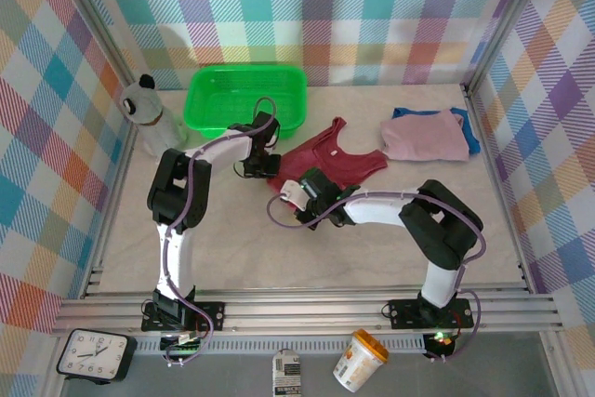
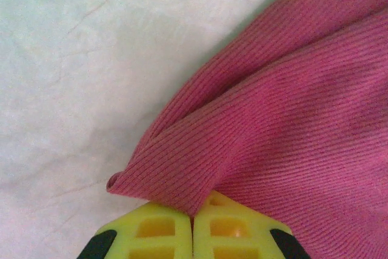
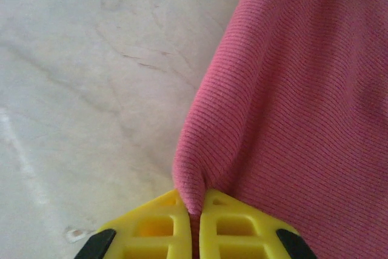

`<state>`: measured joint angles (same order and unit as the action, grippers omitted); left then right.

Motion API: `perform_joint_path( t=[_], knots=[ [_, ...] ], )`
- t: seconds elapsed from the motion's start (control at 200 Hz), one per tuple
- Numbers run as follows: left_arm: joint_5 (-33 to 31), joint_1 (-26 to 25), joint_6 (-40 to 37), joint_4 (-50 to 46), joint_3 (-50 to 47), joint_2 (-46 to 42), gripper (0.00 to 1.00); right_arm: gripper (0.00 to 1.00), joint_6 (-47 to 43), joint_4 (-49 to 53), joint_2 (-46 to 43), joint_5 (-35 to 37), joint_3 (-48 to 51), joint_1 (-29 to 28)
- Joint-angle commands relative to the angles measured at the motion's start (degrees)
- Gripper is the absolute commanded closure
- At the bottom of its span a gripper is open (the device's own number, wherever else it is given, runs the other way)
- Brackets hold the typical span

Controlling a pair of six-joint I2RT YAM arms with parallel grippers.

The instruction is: Fold and stack the tank tops

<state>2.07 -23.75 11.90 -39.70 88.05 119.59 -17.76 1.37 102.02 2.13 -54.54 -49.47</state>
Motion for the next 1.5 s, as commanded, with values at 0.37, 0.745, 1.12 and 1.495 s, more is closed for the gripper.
perform_joint_path(
  t=[0.37,0.745,1.12,1.495],
  knots=[
    [-11.68,4.50,1.90,-19.09,-11.44,-22.57,0.99,0.97,13.62,11.84,-4.88,-13.33,-5.72,-12.82],
    [-6.21,4.15,6.65,-26.00,-6.58,-30.37,0.99,0.96,30.16,8.69,-14.87,-25.67,-1.53,-8.50],
    [-4.09,1.49,4.88,-26.41,8.37,-15.02,0.99,0.97,42.43,2.13,-16.68,-38.04,5.77,5.27],
    [-2.64,0.28,2.81,-28.21,25.09,1.38,0.96,0.95,46.12,-0.63,-12.91,-41.41,7.78,15.60]
  ],
)
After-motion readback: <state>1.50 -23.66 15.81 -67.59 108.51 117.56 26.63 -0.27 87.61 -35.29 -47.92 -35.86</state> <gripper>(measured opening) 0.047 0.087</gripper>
